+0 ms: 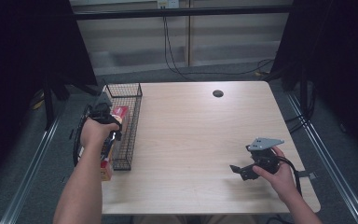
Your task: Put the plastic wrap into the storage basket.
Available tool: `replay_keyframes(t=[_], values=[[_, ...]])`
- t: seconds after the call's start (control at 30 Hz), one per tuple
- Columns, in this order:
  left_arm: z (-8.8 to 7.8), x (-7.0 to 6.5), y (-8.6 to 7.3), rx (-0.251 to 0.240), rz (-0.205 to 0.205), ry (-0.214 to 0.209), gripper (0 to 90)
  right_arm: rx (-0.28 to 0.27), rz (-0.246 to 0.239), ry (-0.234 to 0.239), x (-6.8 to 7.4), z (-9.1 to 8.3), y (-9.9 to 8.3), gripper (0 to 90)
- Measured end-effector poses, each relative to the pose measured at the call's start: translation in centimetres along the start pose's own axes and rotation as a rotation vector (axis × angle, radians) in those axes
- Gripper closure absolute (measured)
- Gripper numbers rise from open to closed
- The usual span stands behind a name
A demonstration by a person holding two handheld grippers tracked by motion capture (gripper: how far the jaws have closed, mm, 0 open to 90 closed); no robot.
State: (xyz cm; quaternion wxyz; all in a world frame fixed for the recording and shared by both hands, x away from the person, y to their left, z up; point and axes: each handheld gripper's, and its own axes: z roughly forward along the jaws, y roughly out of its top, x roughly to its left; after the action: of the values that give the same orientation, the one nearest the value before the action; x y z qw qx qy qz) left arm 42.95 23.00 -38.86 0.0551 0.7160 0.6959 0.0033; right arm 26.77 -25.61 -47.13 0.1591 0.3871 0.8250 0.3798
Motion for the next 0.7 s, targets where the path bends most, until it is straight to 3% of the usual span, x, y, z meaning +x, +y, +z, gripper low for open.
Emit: replay_keyframes(t=[0.2,0.37,0.47,0.7], values=[[-0.1,0.2,-0.2,-0.013,0.004,-0.013,40.2,-0.006,0.003,0.008,0.0,0.1,0.1,0.0],[-0.6,0.4,-0.5,-0.04,-0.015,-0.027,38.6,-0.008,0.005,0.01,0.0,0.2,0.2,0.0],[-1.0,0.6,-0.6,-0.061,-0.029,-0.044,31.1,-0.013,0.0,0.006,0.0,0.2,0.3,0.0],[-2.1,1.0,-0.8,-0.085,-0.025,-0.07,22.7,-0.014,0.005,0.006,-0.1,0.2,0.2,0.0]])
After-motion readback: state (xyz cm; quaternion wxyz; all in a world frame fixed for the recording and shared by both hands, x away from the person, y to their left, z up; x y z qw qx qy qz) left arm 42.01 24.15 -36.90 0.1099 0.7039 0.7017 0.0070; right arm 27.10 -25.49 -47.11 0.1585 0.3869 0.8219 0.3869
